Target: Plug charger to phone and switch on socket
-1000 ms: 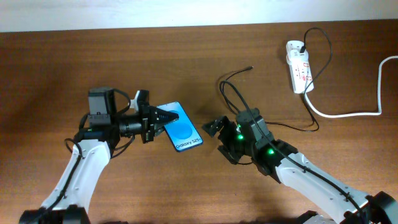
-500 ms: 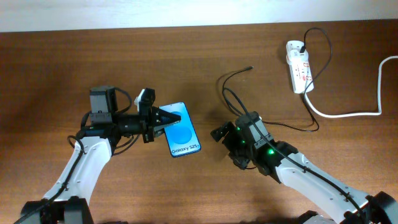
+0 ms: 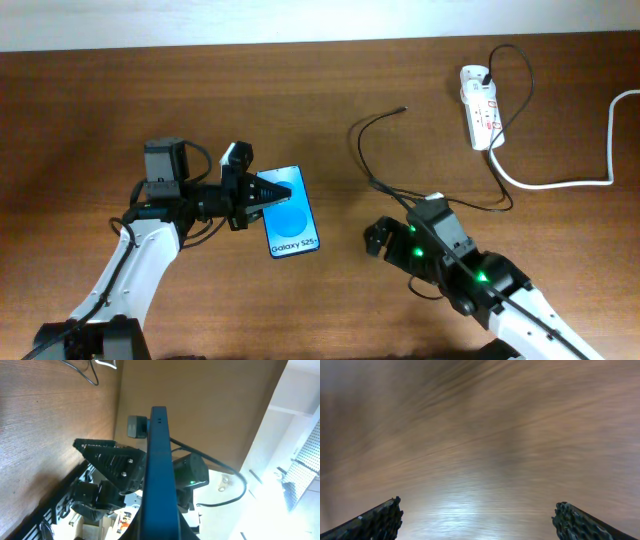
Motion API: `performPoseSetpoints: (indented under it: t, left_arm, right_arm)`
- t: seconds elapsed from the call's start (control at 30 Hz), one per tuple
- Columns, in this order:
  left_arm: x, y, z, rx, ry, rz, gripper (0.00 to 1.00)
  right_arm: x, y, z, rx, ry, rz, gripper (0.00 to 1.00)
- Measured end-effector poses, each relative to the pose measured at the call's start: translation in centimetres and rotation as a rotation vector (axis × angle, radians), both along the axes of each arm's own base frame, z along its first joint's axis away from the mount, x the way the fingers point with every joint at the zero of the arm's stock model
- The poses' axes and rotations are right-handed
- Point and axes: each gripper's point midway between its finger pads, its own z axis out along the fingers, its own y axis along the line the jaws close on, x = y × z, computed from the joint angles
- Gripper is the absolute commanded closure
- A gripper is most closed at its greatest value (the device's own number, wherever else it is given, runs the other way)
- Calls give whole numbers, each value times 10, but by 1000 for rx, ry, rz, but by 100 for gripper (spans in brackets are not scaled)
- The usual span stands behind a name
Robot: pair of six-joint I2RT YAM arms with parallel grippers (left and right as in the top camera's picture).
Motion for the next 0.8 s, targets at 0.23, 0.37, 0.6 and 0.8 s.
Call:
performPoseSetpoints:
  t: [0.23, 0.37, 0.6, 0.8]
  left_arm:
    - [0, 0, 0, 2, 0, 2, 100]
    - [0, 0, 0, 3, 0, 3, 100]
    - [0, 0, 0, 3, 0, 3, 100]
    - [0, 0, 0, 3, 0, 3, 100]
  right_arm:
    - [-5, -18, -3, -74, 1, -38, 2]
    - [-4, -19, -5, -88, 5, -41, 2]
    - [-5, -21, -22, -134, 59, -36, 2]
    - [-7, -23, -38, -170, 114, -31, 2]
